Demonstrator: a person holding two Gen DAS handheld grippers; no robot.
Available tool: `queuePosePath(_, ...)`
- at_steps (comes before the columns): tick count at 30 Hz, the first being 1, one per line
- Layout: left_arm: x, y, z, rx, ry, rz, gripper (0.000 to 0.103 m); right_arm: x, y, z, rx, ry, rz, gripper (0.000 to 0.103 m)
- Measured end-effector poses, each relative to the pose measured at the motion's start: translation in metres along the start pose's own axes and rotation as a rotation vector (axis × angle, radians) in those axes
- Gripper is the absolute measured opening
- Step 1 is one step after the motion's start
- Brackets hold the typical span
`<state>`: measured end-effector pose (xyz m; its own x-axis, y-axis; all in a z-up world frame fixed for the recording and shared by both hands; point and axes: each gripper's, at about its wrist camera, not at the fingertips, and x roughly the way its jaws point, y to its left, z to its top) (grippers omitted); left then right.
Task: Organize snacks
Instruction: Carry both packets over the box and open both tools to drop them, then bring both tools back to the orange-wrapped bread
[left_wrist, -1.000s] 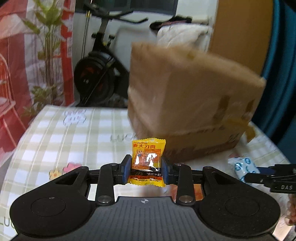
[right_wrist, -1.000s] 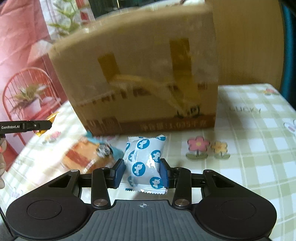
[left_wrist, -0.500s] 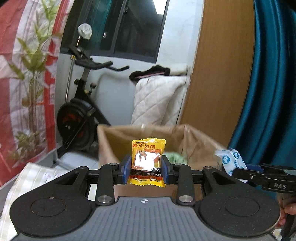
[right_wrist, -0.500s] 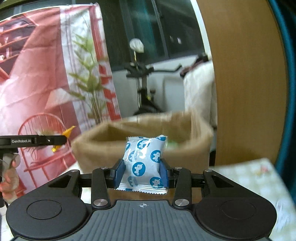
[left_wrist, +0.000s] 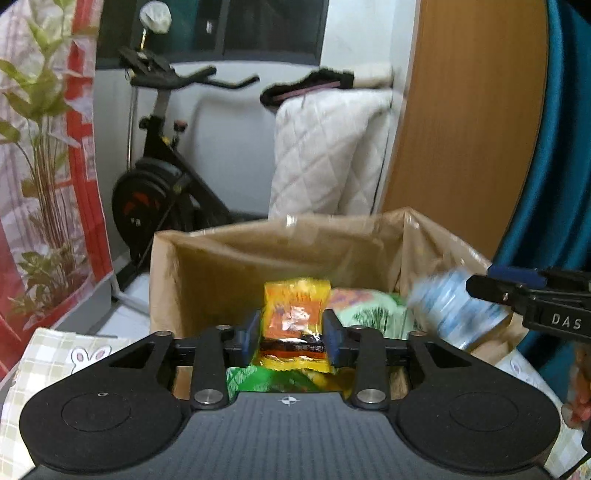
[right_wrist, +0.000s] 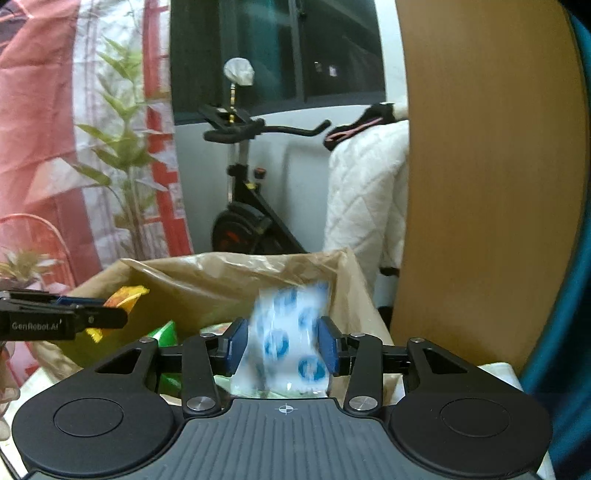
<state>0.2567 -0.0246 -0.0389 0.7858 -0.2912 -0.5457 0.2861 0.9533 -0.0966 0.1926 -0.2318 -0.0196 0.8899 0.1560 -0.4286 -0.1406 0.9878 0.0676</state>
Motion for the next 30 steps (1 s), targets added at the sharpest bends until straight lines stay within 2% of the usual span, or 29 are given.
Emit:
queuePosePath(1, -0.002, 0.002, 0.000, -0.005, 0.002, -0.009, 0.057, 0.000, 0.000, -0.002, 0.006, 0.001, -0.005, 0.051)
queuePosePath(2, -0.009, 0.005, -0.004, -0.010, -0.005, -0.019, 0.061, -0.003, 0.001, -0.005, 0.010, -0.002, 0.000, 0.054)
queuePosePath(15, -0.088, 0.009, -0.030, -0.005, -0.055, -0.020, 0.061, -0.068, 0.024, -0.019, 0.013, -0.035, 0.084, 0.054)
queuePosePath(23, -0.121, 0.021, -0.064, -0.007, -0.063, -0.003, 0.061, -0.097, 0.051, -0.046, 0.030, -0.035, 0.147, 0.056)
queuePosePath(30, -0.139, 0.037, -0.099, -0.062, -0.062, 0.007, 0.061, -0.105, 0.065, -0.076, 0.035, 0.006, 0.176, 0.056)
